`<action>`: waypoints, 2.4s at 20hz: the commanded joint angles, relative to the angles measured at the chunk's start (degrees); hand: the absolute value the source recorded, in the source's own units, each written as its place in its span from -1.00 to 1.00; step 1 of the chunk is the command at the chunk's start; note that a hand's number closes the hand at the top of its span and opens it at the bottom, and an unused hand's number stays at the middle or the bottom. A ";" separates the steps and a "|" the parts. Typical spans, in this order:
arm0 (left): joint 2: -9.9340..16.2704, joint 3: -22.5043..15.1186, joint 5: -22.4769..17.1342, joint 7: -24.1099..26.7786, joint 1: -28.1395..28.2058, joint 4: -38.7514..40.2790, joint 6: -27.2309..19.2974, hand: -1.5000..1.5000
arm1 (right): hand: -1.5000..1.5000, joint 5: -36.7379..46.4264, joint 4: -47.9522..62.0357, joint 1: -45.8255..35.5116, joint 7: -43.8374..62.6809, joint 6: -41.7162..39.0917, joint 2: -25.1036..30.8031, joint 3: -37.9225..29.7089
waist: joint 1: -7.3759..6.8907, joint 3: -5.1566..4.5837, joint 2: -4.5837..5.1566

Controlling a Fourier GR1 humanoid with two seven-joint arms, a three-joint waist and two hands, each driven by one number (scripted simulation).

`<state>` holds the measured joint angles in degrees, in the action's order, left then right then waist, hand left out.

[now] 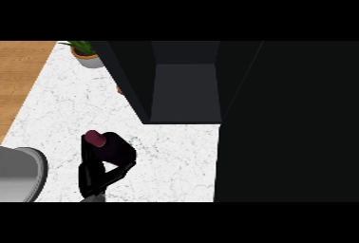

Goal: Pick up the wine, place it into the cabinet and close the cabinet

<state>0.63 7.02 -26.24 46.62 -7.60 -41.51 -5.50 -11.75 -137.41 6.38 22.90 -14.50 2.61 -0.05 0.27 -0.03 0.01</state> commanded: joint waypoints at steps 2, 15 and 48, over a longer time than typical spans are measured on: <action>0.72 1.96 -1.22 0.69 -2.23 3.26 2.45 -1.00 | -1.00 2.93 1.05 -1.32 -0.41 0.96 -1.52 2.87 | -0.14 0.01 -0.01; -0.59 -1.06 -1.30 9.29 -4.49 14.25 6.46 1.00 | -1.00 -0.66 3.61 0.10 -4.42 -1.97 -0.40 -1.98 | 0.22 -0.02 0.11; 8.39 -16.59 0.11 -16.95 26.57 -47.26 20.80 1.00 | -1.00 0.42 2.28 -4.67 2.41 2.22 -0.56 -0.67 | -0.77 0.06 -0.11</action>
<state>8.24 -8.05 -24.50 35.54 13.90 -77.22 16.49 -13.48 -135.01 3.89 22.98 -14.62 3.09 -2.99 -0.26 0.05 -0.10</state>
